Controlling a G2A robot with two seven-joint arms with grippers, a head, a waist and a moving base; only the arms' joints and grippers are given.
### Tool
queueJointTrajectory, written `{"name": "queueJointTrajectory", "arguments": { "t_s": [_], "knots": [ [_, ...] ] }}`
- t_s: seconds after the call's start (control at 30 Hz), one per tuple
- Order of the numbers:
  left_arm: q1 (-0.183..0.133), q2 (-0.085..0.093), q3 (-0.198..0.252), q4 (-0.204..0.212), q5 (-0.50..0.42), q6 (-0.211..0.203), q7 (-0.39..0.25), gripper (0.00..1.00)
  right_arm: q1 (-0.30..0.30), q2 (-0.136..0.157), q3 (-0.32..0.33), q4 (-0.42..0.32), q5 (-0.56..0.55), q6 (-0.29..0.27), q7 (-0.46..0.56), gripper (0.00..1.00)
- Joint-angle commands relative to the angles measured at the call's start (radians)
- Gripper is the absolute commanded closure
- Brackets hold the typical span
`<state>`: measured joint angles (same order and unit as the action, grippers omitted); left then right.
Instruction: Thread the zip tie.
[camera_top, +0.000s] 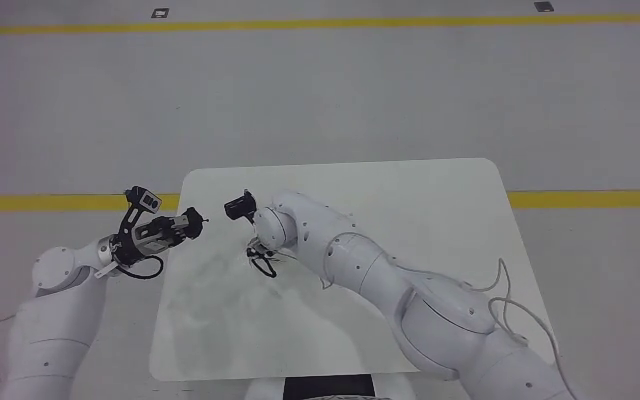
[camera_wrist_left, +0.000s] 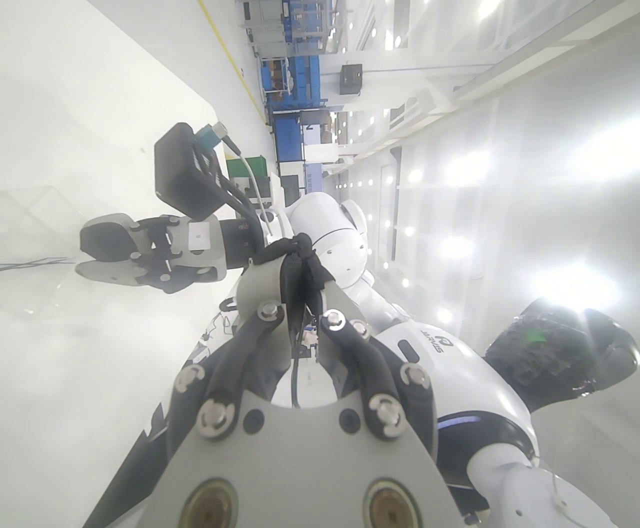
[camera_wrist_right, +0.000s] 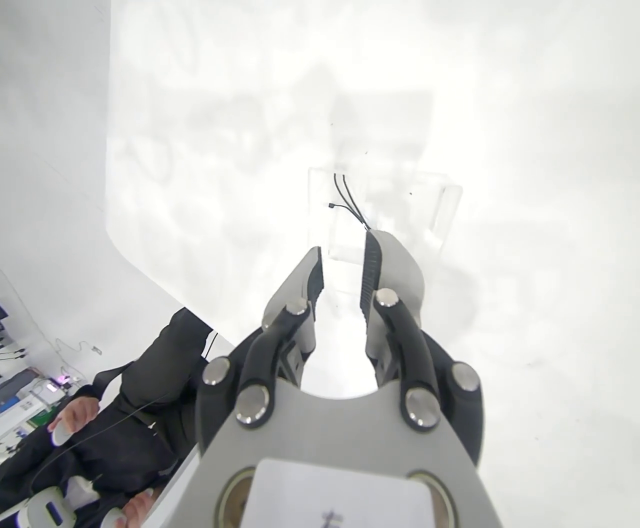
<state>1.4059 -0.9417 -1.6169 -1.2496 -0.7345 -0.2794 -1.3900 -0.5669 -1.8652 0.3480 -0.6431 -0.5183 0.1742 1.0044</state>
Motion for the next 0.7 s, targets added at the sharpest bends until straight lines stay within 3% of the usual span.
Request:
{"name": "queueJointTrajectory", "arguments": {
  "t_s": [0.0, 0.33, 0.57, 0.67],
  "knots": [
    [0.0, 0.0, 0.0, 0.0, 0.0, 0.0, 0.0, 1.0, 0.002, -0.009, -0.004, 0.014, -0.01, 0.007, 0.002, 0.86],
    [0.0, 0.0, 0.0, 0.0, 0.0, 0.0, 0.0, 1.0, -0.004, -0.065, -0.026, 0.12, -0.041, -0.042, -0.024, 0.84],
    [0.0, 0.0, 0.0, 0.0, 0.0, 0.0, 0.0, 1.0, -0.006, -0.112, -0.053, 0.189, -0.088, -0.035, -0.052, 0.89],
    [0.0, 0.0, 0.0, 0.0, 0.0, 0.0, 0.0, 1.0, -0.006, -0.119, -0.064, 0.201, -0.093, -0.034, -0.055, 0.9]
  ]
}}
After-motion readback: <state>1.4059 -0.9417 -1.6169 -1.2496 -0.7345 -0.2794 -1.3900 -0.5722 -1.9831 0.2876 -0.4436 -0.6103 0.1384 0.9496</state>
